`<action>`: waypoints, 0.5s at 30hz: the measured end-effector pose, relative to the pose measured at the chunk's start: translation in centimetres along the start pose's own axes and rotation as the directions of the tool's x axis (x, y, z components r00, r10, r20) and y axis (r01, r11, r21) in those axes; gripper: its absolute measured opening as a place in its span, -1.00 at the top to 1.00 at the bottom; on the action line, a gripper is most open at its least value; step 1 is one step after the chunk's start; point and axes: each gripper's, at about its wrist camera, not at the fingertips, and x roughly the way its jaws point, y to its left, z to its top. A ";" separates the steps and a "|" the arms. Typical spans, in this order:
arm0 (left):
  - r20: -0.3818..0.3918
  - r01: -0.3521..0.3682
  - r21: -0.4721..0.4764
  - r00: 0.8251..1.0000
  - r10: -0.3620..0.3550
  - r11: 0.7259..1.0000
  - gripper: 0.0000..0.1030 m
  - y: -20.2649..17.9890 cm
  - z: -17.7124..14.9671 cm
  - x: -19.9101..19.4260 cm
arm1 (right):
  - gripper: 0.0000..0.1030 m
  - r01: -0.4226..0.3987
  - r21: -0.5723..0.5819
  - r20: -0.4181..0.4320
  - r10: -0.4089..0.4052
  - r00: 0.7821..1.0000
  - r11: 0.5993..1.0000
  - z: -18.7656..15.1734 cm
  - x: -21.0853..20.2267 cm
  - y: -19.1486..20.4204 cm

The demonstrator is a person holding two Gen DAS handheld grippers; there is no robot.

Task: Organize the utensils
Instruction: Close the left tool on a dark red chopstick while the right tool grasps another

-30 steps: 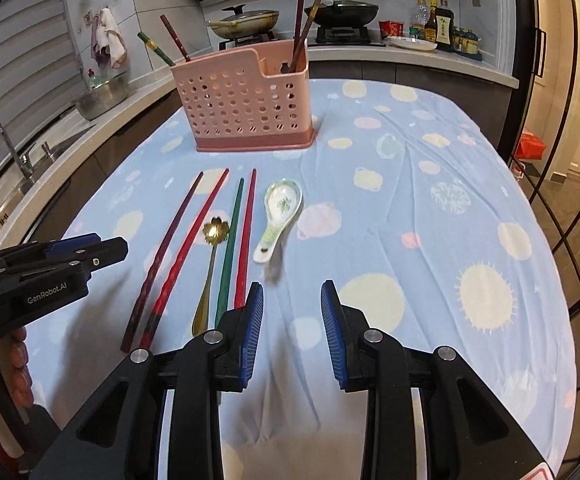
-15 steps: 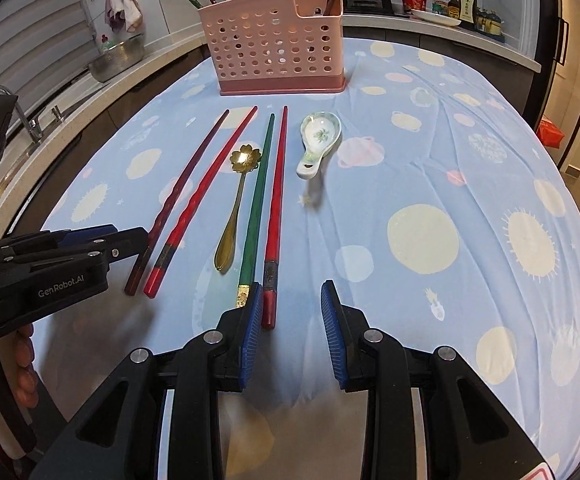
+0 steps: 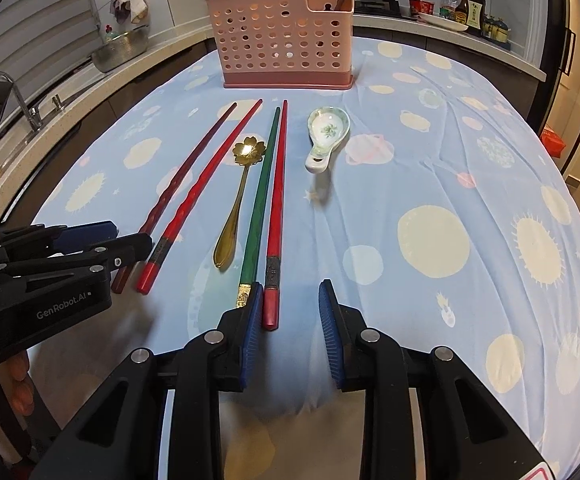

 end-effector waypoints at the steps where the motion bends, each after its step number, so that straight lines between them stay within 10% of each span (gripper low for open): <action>1: 0.000 0.001 0.000 1.000 -0.001 1.000 0.23 0.0 0.0 0.0 | 0.53 0.004 -0.005 0.002 -0.004 1.000 1.000 0.0 0.0 0.1; 15: -0.016 0.065 0.004 0.998 -0.065 0.998 0.86 -0.2 -0.3 -0.5 | 0.86 -0.012 -0.014 0.002 0.012 1.000 1.000 0.0 -0.1 0.1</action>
